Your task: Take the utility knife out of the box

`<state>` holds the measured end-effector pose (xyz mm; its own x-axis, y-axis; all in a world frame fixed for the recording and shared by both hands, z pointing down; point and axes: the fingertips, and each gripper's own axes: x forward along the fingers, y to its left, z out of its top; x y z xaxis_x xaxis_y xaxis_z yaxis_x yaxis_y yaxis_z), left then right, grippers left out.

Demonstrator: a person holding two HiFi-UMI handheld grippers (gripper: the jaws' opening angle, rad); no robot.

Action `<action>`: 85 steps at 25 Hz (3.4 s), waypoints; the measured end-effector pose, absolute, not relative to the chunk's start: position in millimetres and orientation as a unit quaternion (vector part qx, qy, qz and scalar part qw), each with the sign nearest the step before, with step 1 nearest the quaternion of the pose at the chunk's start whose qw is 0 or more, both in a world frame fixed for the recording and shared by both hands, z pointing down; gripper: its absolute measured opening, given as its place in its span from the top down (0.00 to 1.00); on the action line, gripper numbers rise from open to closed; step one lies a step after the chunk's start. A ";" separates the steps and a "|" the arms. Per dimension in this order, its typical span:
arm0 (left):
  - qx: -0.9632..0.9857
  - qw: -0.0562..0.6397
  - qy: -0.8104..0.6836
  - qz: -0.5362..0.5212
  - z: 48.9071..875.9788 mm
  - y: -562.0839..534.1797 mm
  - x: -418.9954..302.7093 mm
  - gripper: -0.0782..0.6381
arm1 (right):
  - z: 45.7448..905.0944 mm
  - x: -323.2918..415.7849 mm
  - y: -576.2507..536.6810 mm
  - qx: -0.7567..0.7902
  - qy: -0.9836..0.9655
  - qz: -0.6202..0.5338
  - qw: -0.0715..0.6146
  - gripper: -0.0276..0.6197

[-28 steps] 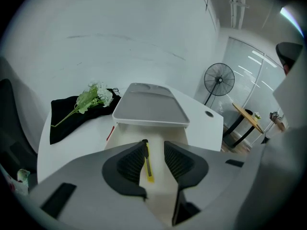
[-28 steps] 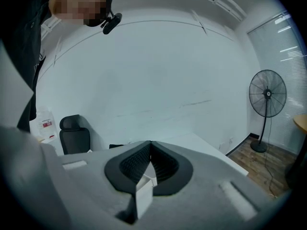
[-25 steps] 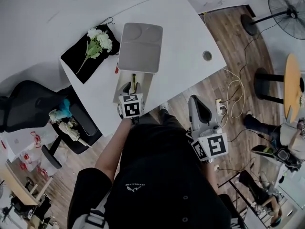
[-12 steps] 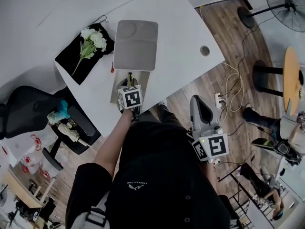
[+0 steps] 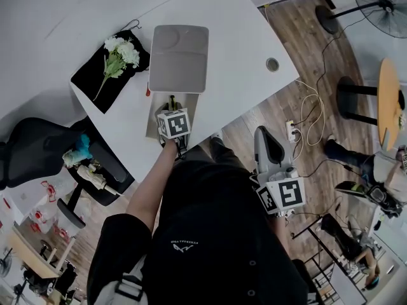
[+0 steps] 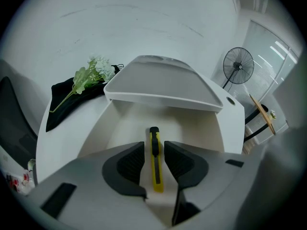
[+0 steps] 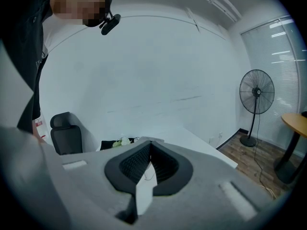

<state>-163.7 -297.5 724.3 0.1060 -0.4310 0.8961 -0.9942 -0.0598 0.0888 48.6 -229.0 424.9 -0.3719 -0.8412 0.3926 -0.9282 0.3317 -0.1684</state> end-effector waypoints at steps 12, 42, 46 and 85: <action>0.619 0.385 -0.572 0.376 728.3 -299.1 -157.8 0.80 | 429.7 50.3 -232.8 0.544 -0.810 0.186 0.120 0.95; 0.645 0.324 -0.604 0.338 674.0 -276.9 -159.4 0.80 | 425.8 52.7 -219.5 0.506 -0.835 0.184 0.108 0.95; 0.646 0.318 -0.611 0.330 664.4 -272.3 -158.9 0.80 | 425.2 55.2 -215.2 0.500 -0.839 0.184 0.108 0.95; 0.635 0.200 -0.729 0.157 473.0 -173.1 -155.3 0.80 | 421.1 18.2 -196.5 0.286 -0.939 0.173 0.083 0.95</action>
